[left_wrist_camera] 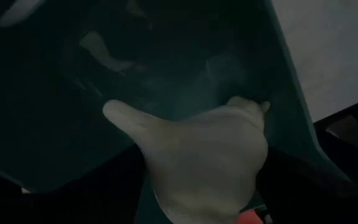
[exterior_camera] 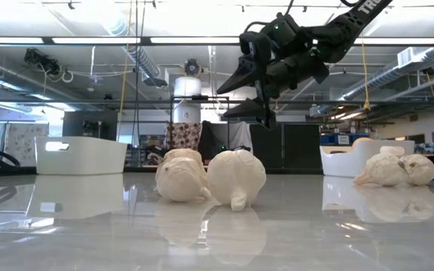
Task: Sort produce into baskets
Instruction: Put the white garlic into the green bin
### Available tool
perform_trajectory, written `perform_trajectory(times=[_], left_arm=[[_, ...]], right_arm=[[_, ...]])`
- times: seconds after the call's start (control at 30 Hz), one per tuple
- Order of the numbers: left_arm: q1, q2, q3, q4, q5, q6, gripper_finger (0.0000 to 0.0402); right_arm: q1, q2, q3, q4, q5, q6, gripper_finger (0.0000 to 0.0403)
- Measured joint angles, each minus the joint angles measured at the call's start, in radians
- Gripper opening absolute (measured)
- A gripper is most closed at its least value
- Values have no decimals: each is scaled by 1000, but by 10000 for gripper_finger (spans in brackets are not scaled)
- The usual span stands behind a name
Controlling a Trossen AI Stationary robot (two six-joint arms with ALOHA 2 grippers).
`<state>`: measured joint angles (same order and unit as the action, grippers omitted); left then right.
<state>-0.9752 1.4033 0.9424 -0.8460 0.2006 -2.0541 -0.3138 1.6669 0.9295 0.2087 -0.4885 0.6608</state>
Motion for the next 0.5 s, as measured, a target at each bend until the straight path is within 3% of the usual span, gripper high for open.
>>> perform_trajectory(times=[0.3,0.5], left_arm=[[0,0,0,18,-21,33,375],[6,0,0,45,-57,149,381]], right_arm=[[16,0,0,127,49,-145,258],[17,0,0,205,75,-142,271]])
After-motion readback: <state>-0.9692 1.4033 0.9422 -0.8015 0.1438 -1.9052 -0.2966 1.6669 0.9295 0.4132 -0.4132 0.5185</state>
